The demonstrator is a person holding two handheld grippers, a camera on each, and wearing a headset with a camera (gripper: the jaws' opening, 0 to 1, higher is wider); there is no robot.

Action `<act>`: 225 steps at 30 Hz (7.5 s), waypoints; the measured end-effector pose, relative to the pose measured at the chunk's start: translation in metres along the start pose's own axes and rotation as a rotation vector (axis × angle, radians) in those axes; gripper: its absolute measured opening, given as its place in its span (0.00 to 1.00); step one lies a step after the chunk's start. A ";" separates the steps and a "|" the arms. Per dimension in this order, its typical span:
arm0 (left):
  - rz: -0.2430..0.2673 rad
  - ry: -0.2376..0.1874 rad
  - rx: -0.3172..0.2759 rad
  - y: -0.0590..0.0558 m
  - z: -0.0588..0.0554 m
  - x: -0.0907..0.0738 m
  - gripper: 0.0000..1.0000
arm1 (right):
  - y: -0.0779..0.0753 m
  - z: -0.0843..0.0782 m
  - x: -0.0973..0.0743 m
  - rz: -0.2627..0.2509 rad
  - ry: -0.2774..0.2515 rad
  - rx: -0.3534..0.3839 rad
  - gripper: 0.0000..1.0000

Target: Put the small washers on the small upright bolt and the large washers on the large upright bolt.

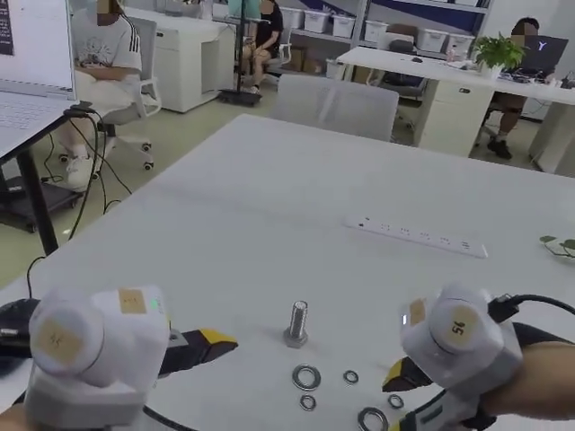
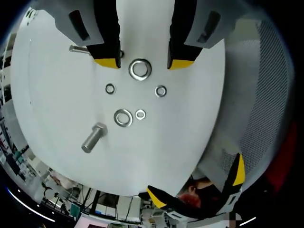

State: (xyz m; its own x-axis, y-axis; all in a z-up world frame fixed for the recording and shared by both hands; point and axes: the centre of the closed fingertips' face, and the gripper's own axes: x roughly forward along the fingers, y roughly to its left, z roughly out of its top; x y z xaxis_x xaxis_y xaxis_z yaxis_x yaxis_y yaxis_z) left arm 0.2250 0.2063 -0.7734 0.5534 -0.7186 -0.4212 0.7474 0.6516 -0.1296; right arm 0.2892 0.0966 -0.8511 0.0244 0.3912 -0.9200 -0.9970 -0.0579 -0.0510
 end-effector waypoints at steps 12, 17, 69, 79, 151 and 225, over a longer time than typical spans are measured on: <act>0.006 -0.004 -0.005 0.002 -0.001 0.000 0.87 | -0.005 -0.005 0.012 0.024 0.090 -0.041 0.35; 0.007 -0.006 -0.007 0.001 -0.001 0.000 0.86 | -0.005 -0.005 0.017 0.032 0.108 -0.043 0.33; 0.030 -0.012 -0.003 0.007 -0.001 -0.001 0.85 | -0.005 -0.008 0.025 0.054 0.274 -0.041 0.25; 0.037 -0.022 -0.004 0.008 0.001 -0.002 0.85 | -0.006 -0.008 0.025 0.061 0.268 -0.017 0.24; 0.247 -0.099 -0.030 0.050 0.014 -0.022 0.82 | -0.063 0.106 -0.043 -0.048 0.121 -0.114 0.23; 0.248 -0.097 -0.058 0.054 0.012 -0.019 0.79 | -0.089 0.111 0.024 0.086 0.251 -0.162 0.23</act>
State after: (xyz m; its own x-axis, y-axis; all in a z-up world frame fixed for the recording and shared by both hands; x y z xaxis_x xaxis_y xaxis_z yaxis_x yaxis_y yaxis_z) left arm 0.2589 0.2523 -0.7620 0.7514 -0.5535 -0.3592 0.5642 0.8212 -0.0852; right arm 0.3706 0.2137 -0.8257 -0.0223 0.1402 -0.9899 -0.9721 -0.2342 -0.0113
